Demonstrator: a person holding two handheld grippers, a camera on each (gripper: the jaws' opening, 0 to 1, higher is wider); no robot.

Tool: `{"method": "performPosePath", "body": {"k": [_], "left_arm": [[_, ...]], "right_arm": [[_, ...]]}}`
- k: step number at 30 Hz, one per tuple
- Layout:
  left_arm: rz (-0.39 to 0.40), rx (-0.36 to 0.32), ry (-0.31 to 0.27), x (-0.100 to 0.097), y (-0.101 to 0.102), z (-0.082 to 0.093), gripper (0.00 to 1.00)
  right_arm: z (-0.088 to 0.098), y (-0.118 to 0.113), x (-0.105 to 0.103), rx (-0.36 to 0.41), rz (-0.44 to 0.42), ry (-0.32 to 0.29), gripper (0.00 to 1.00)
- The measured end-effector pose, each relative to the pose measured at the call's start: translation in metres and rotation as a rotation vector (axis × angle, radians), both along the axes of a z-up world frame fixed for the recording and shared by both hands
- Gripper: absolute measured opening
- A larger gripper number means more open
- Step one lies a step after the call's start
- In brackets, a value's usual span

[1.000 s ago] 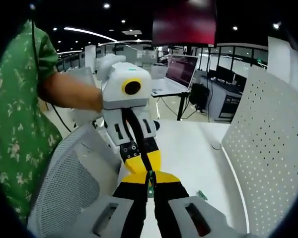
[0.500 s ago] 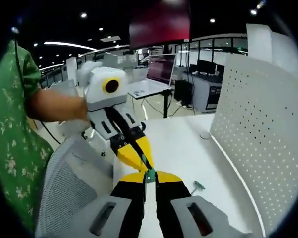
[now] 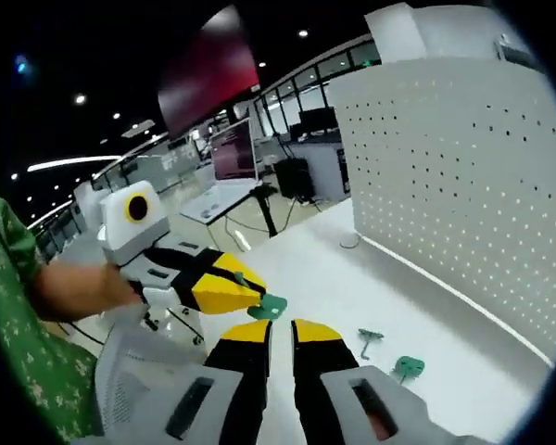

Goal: Insert the hook assembly into the mounting plate slot until the hook locks in place.

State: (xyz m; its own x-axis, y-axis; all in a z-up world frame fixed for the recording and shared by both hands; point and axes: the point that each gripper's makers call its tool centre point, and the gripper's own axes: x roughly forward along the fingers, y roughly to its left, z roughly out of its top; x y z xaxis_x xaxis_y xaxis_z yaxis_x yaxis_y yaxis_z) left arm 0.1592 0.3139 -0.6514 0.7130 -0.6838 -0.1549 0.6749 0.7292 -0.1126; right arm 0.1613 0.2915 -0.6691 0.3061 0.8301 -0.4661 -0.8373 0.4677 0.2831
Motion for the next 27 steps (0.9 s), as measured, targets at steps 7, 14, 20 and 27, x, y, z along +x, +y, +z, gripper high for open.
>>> {"method": "performPosePath", "body": {"k": [7,14,20,27], "left_arm": [[0.035,0.005,-0.036,0.003,-0.002,0.006,0.03],[0.026,0.0,-0.045,0.0,-0.006,0.007,0.03],[0.012,0.067,-0.063,-0.004,-0.009,0.001,0.03],[0.021,0.154,-0.091,-0.004,-0.01,0.0,0.03]], "right_arm": [[0.005,0.007,-0.001,0.094,-0.037,0.094,0.08],[0.008,0.006,0.002,0.128,-0.067,0.116,0.05],[0.011,0.005,0.003,0.126,-0.082,0.118,0.02],[0.015,0.006,0.003,0.049,-0.07,-0.009,0.01]]}}
